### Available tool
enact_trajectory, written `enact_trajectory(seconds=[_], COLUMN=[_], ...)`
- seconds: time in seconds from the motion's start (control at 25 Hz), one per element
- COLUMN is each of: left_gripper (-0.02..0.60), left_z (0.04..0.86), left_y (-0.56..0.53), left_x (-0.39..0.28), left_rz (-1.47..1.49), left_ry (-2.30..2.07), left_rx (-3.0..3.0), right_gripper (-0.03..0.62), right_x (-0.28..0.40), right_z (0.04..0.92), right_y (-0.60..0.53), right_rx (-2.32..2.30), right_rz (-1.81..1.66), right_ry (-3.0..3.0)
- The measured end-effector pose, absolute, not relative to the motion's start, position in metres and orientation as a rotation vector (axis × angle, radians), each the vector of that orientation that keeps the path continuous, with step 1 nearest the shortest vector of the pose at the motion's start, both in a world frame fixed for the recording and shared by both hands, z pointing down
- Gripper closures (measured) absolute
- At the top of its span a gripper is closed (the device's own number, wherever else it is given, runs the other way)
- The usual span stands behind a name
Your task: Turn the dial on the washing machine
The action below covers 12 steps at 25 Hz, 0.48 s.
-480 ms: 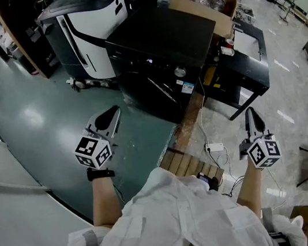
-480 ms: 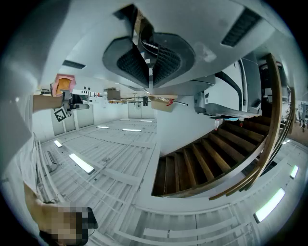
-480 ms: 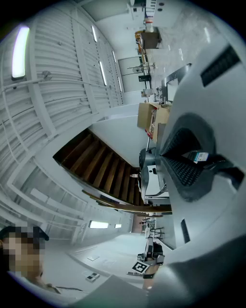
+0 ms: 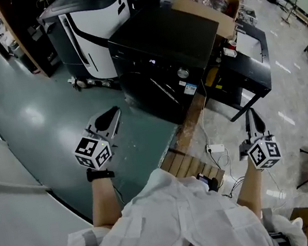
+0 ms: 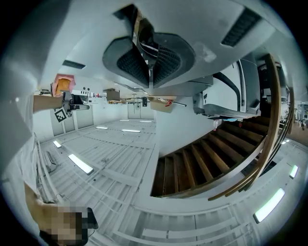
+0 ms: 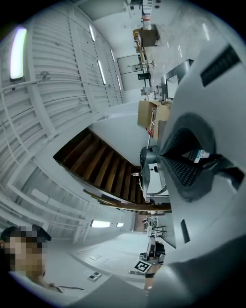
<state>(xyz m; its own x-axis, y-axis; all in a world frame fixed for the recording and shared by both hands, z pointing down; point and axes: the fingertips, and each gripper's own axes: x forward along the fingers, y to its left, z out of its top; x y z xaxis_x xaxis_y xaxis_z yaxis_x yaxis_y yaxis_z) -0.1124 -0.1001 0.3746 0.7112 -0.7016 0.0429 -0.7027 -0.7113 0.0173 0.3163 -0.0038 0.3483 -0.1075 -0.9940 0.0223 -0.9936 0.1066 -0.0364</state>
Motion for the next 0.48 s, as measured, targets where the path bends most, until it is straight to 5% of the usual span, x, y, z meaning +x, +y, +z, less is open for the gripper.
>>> enact_trajectory(seconds=[0.48], left_gripper=[0.552], left_z=[0.383], left_y=[-0.111], left_x=[-0.129], left_rz=[0.048], left_ry=[-1.198], left_rx=[2.849], right_gripper=[0.592], right_x=[0.299], right_z=[0.347], right_y=[-0.018], right_rx=[-2.020], right_rz=[-0.066], right_ry=[2.312])
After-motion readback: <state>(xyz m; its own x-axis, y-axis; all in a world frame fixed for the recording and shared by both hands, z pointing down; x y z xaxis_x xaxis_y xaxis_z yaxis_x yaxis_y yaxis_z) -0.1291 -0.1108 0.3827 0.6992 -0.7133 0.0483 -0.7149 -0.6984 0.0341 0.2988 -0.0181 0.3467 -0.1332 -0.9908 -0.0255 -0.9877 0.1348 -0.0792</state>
